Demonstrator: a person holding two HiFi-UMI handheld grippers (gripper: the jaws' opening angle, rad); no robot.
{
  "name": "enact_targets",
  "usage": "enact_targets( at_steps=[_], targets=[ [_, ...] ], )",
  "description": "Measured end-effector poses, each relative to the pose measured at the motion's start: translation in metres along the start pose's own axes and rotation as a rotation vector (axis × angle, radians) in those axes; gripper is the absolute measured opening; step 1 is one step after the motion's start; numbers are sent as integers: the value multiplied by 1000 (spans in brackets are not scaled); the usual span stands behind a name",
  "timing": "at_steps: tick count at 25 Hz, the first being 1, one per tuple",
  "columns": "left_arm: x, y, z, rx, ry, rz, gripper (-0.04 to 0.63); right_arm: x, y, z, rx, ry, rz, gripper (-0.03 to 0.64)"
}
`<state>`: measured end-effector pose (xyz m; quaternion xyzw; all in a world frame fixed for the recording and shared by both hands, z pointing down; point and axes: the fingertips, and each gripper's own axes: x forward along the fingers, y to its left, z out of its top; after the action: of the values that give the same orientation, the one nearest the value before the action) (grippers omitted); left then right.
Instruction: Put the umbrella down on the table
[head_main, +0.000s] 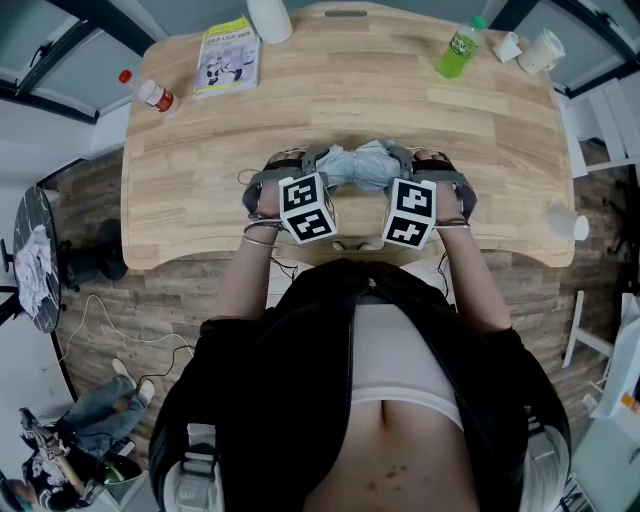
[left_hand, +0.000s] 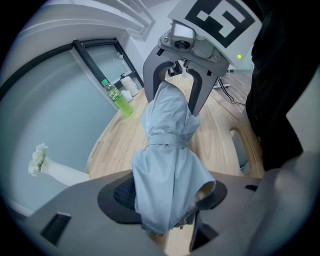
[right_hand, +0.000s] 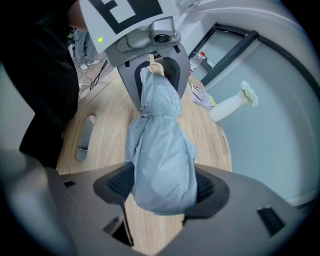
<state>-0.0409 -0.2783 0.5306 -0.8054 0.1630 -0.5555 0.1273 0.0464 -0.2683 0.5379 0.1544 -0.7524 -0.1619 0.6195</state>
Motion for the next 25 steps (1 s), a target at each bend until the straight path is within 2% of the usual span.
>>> enact_targets(
  at_steps=[25],
  targets=[
    [12,-16,-8,-13,24,-35,265,14,18,0,10,-5,61,317]
  ],
)
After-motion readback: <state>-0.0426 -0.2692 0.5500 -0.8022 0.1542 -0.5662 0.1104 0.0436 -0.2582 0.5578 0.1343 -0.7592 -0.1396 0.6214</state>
